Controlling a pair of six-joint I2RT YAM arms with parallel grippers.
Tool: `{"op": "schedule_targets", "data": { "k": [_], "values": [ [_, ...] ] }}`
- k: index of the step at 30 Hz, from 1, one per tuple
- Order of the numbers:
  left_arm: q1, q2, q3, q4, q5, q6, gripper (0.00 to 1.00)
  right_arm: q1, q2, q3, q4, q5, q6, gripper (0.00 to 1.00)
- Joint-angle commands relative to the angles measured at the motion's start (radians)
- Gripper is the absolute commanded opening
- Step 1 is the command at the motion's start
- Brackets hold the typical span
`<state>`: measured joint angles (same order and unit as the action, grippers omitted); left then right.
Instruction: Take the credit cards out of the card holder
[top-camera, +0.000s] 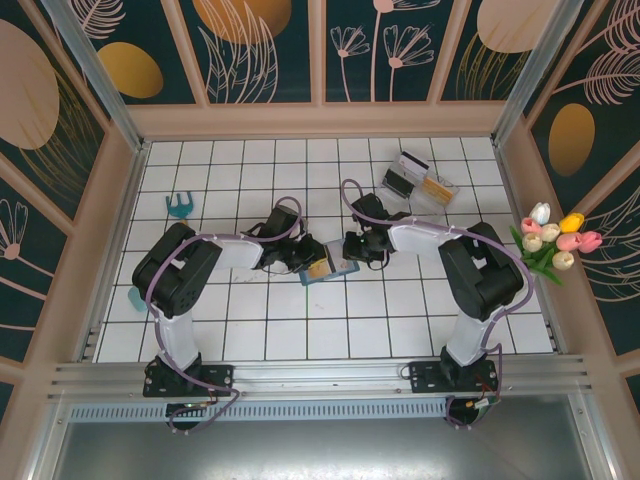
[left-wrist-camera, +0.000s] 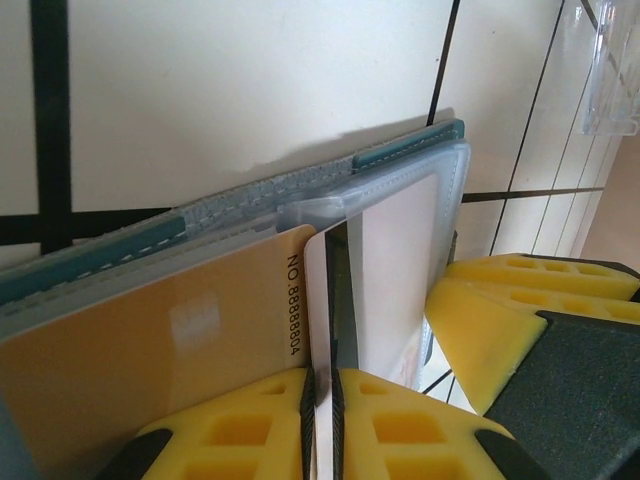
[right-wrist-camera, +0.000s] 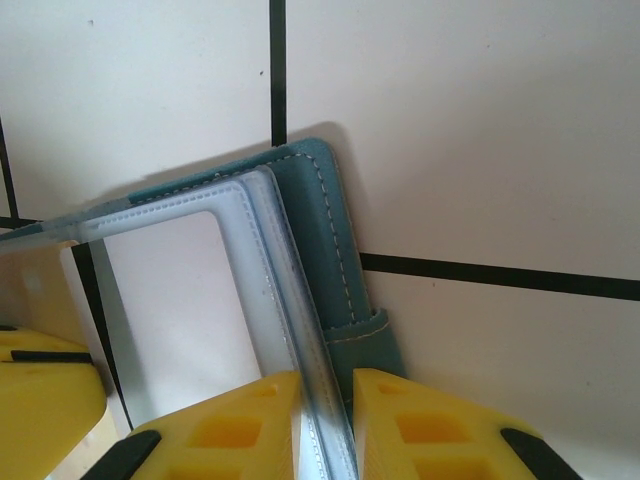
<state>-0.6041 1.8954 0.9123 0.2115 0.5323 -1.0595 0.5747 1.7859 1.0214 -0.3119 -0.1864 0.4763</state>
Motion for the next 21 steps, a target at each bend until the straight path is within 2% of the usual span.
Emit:
{"op": "schedule_targets", "data": {
  "k": [1,11,16,21],
  "values": [
    [0.001,0.030,0.009,0.028,0.033,0.023,0.17,0.016,0.066,-0.012,-0.040,-0.036,-0.009,0.22],
    [0.005,0.016,0.017,0.055,0.055,0.060,0.16,0.017,0.068,-0.011,-0.041,-0.041,-0.010,0.23],
    [0.006,0.022,0.019,0.051,0.049,0.066,0.20,0.018,0.071,-0.010,-0.041,-0.042,-0.011,0.24],
    [0.006,0.030,0.051,-0.093,-0.039,0.090,0.26,0.017,0.076,-0.010,-0.042,-0.039,-0.007,0.23]
  ]
}}
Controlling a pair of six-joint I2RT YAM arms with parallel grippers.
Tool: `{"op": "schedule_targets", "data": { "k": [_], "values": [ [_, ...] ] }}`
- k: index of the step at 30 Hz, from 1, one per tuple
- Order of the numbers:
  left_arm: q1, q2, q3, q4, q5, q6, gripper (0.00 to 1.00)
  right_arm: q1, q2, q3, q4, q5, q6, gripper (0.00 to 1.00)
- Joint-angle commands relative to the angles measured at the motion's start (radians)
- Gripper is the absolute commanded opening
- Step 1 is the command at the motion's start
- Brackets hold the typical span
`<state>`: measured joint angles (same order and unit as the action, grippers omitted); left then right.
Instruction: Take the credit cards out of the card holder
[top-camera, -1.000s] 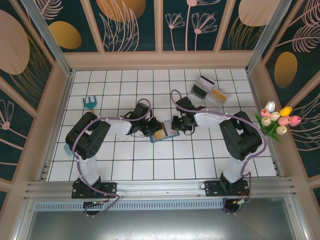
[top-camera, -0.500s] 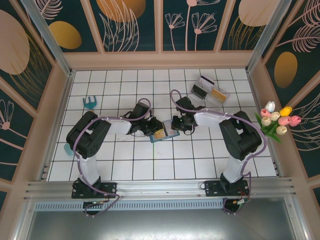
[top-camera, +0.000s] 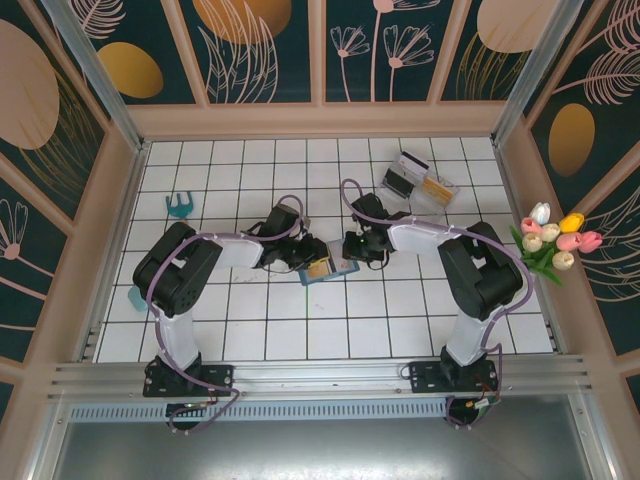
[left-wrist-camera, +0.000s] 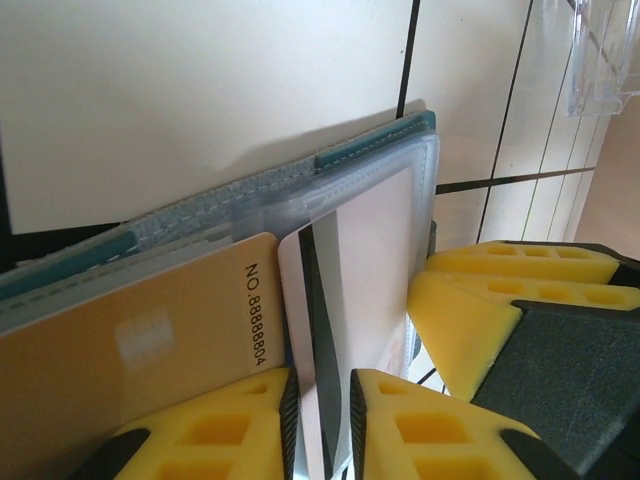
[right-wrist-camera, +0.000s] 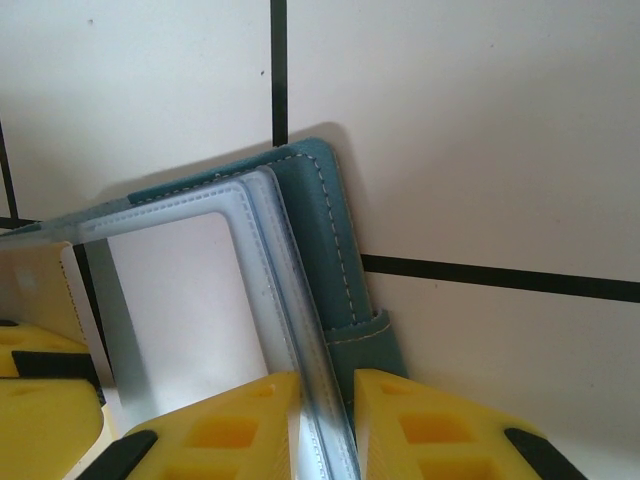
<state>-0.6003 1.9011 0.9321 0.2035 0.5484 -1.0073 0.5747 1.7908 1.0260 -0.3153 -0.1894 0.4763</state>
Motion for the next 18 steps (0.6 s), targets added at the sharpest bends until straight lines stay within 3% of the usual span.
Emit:
{"op": "schedule_targets", "data": {
  "k": [1,9,18],
  "values": [
    [0.002,0.020,0.034,-0.119,-0.082,0.044,0.27,0.018,0.071,-0.014,-0.041,-0.034,-0.006,0.24],
    [0.003,-0.041,0.033,-0.237,-0.159,0.052,0.31,0.017,0.072,-0.017,-0.050,-0.019,-0.007,0.23],
    [0.002,-0.076,0.034,-0.136,-0.057,0.052,0.20,0.020,0.077,-0.018,-0.046,-0.023,-0.005,0.23]
  ]
}}
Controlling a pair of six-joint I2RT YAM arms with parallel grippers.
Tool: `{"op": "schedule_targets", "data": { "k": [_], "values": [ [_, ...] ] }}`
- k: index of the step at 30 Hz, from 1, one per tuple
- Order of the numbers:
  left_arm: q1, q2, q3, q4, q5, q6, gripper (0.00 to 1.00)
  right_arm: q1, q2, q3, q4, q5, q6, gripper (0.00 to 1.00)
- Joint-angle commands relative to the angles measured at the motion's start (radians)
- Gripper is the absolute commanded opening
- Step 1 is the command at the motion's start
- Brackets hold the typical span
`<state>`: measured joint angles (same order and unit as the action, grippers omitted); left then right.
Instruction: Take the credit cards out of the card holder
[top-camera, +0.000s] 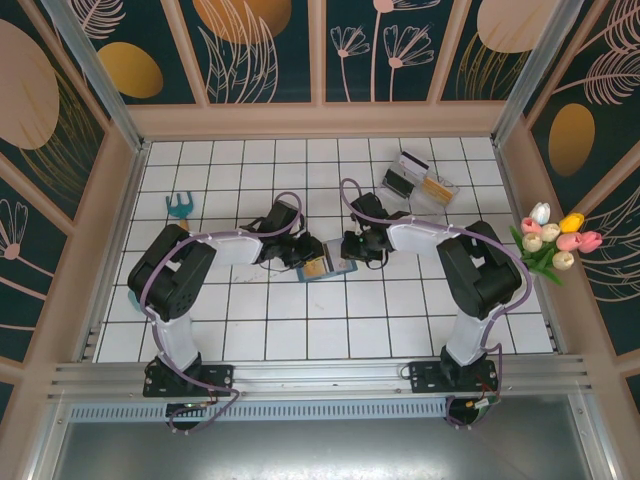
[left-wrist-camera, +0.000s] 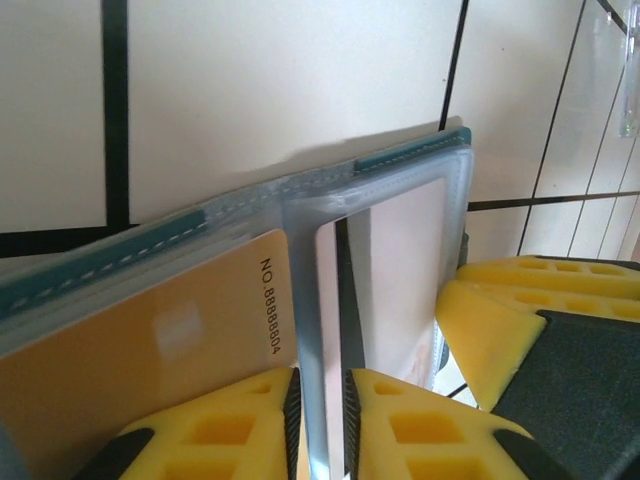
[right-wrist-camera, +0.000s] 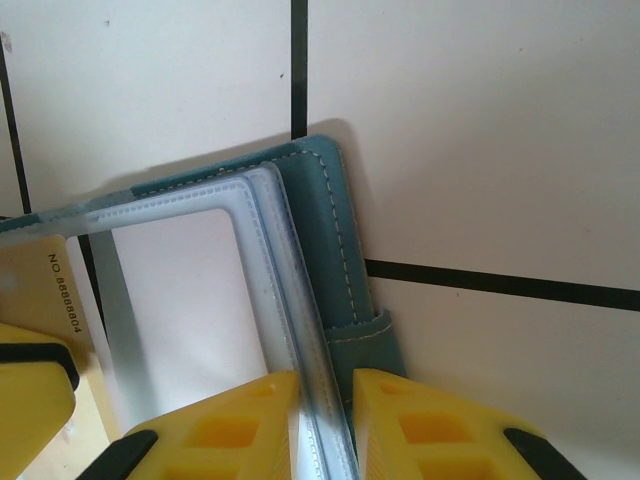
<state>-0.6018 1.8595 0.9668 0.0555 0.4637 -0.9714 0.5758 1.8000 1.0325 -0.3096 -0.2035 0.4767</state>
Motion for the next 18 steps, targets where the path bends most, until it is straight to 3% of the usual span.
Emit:
{"op": "schedule_targets", "data": {
  "k": [1,5,13,18],
  "values": [
    [0.004,-0.034,0.000,0.014,0.030,0.021,0.19,0.017,0.067,-0.025,-0.051,-0.009,-0.006,0.23],
    [0.004,-0.014,0.000,0.012,0.035,0.026,0.17,0.019,0.068,-0.024,-0.048,-0.011,-0.006,0.23],
    [0.005,0.033,0.000,0.029,0.034,-0.002,0.22,0.020,0.074,-0.023,-0.049,-0.013,-0.007,0.23],
    [0.005,0.053,0.000,0.030,0.033,0.005,0.18,0.022,0.076,-0.024,-0.048,-0.016,-0.006,0.23]
  ]
}}
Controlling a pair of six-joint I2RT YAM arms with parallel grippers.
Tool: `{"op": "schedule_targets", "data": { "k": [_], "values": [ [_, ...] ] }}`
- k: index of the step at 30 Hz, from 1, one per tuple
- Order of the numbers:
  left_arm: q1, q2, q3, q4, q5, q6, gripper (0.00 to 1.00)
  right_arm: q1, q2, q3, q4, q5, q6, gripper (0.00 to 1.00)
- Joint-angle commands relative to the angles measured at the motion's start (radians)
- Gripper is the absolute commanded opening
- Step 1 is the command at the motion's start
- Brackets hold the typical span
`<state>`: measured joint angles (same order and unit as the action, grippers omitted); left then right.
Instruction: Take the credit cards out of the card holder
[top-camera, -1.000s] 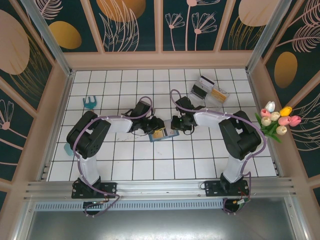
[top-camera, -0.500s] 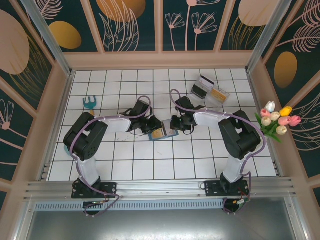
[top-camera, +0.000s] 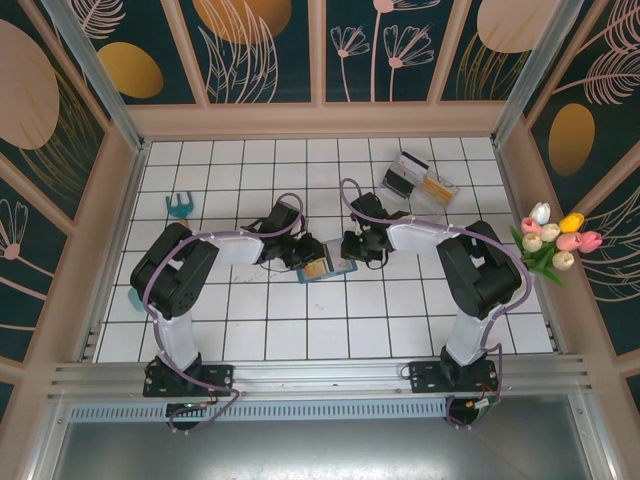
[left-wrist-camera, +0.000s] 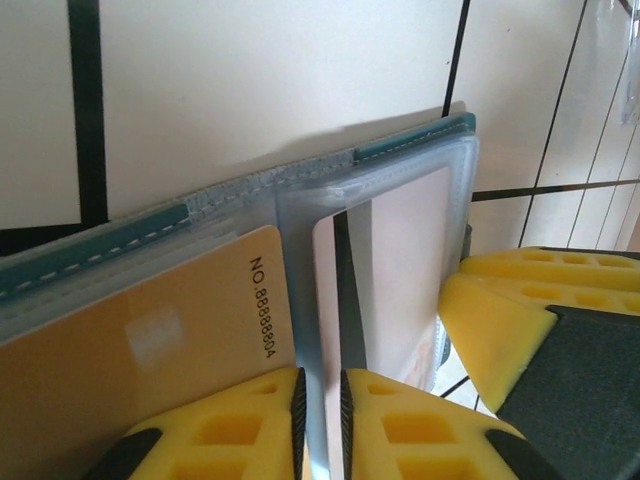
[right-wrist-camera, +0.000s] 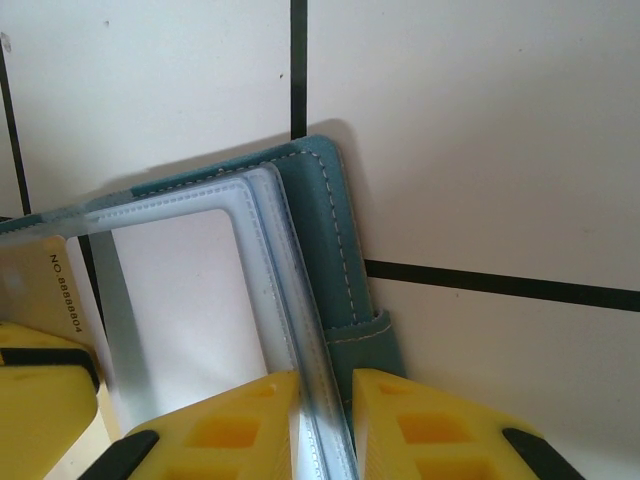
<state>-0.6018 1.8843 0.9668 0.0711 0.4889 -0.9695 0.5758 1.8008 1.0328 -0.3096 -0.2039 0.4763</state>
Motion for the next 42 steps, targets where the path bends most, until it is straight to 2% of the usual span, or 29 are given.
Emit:
{"op": "schedule_targets", "data": {
  "k": [1,4,16,25,34,42],
  "values": [
    [0.004,0.033,0.000,0.014,0.010,0.003,0.16,0.022,0.075,-0.024,-0.046,-0.015,-0.005,0.23],
    [0.005,0.046,0.000,0.018,0.011,0.000,0.13,0.023,0.077,-0.023,-0.046,-0.017,-0.005,0.23],
    [0.008,0.048,-0.003,0.122,0.066,-0.004,0.17,0.028,0.086,-0.022,-0.045,-0.023,-0.008,0.23],
    [0.012,0.000,-0.050,0.174,0.047,0.002,0.12,0.029,0.086,-0.026,-0.043,-0.021,-0.007,0.23],
    [0.012,0.003,-0.065,0.223,0.068,0.009,0.18,0.029,0.088,-0.025,-0.042,-0.022,-0.006,0.23],
    [0.011,-0.014,-0.105,0.294,0.086,0.005,0.14,0.029,0.089,-0.023,-0.048,-0.021,-0.008,0.23]
  ]
}}
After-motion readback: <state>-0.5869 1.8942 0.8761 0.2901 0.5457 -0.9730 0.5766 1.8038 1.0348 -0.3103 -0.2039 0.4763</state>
